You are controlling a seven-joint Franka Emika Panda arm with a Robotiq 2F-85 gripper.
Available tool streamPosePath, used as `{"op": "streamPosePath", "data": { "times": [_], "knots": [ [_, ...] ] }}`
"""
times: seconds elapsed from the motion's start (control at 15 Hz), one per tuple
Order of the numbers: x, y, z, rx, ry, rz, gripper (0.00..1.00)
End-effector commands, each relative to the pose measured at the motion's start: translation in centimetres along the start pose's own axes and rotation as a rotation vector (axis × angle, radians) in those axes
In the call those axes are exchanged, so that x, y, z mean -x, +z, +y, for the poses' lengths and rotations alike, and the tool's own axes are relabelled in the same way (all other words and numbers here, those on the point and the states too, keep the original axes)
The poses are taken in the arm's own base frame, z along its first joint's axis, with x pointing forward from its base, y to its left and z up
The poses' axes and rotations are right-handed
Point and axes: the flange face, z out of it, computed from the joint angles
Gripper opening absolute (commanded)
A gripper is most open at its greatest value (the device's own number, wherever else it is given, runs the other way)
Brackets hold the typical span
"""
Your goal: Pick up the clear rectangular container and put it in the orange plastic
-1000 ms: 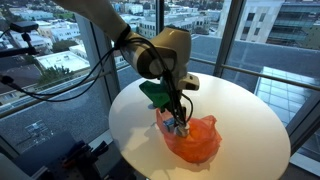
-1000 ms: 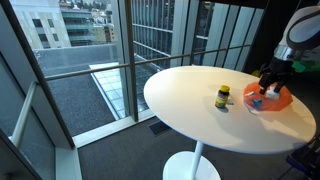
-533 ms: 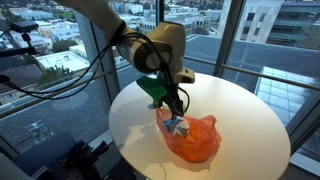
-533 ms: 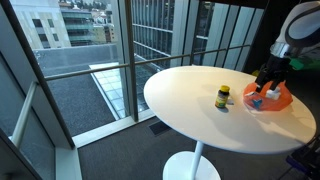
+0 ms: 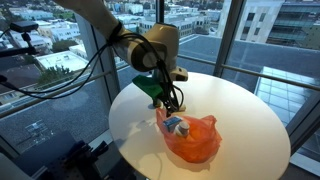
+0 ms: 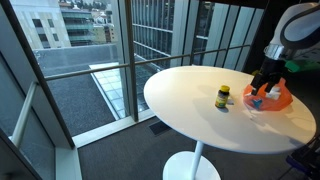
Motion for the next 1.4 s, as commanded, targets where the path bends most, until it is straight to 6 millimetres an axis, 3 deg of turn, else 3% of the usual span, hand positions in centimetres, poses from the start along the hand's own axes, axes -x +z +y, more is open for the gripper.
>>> {"op": "streamPosePath", "data": {
  "times": [0.0,0.13,0.2,0.33,0.6,0.87,0.93,1.33],
  "knots": [
    [-0.4,1.0,-0.7,-0.011,-0.024,-0.017,1.0],
    [-0.4,1.6,-1.1,-0.002,-0.036,-0.025,0.98],
    [-0.4,1.9,-1.2,0.001,-0.04,-0.029,0.74],
    [-0.4,2.1,-1.3,0.006,-0.043,-0.03,0.68],
    [-0.4,1.2,-0.7,0.004,-0.029,-0.012,0.34],
    [-0.5,-0.4,1.3,-0.003,0.011,0.03,0.04],
    [-0.6,-0.9,1.9,-0.006,0.024,0.04,0.0],
    [-0.6,-3.7,4.1,-0.013,0.075,0.1,0.03]
  ]
}}
